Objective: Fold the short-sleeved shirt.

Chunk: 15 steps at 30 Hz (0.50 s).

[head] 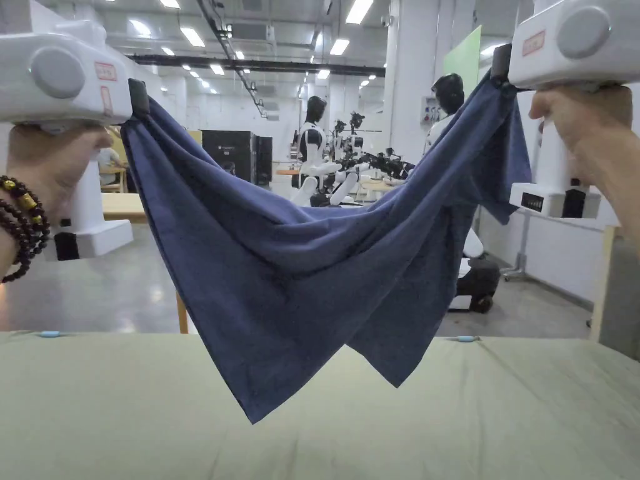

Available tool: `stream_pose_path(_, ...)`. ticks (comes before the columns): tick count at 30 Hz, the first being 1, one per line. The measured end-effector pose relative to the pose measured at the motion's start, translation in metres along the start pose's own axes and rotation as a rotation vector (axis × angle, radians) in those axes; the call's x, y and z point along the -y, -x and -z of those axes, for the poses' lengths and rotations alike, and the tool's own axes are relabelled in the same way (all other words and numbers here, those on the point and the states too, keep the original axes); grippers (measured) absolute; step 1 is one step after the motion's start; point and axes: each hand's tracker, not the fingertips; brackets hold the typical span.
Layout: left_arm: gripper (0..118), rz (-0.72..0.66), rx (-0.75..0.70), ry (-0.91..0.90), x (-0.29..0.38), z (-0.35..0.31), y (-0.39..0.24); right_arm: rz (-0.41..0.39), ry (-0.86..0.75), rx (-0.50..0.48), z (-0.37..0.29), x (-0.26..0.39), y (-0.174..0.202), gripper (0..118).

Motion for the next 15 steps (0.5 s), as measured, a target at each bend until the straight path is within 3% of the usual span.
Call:
stream_pose_path(4,1,0.023,0.008,-0.022,0.005,0.017,-0.006,0.051,-0.02,-0.024,0.013,0.009,-0.008,6)
stream_pose_path(8,1,0.02,0.039,-0.026,0.021,0.023,-0.01,0.034,-0.008,-0.037,0.02,0.027,-0.008,6)
stream_pose_path(15,1,-0.004,0.053,0.063,0.11,0.034,-0.005,0.046,0.064,-0.089,0.034,0.118,-0.006,6)
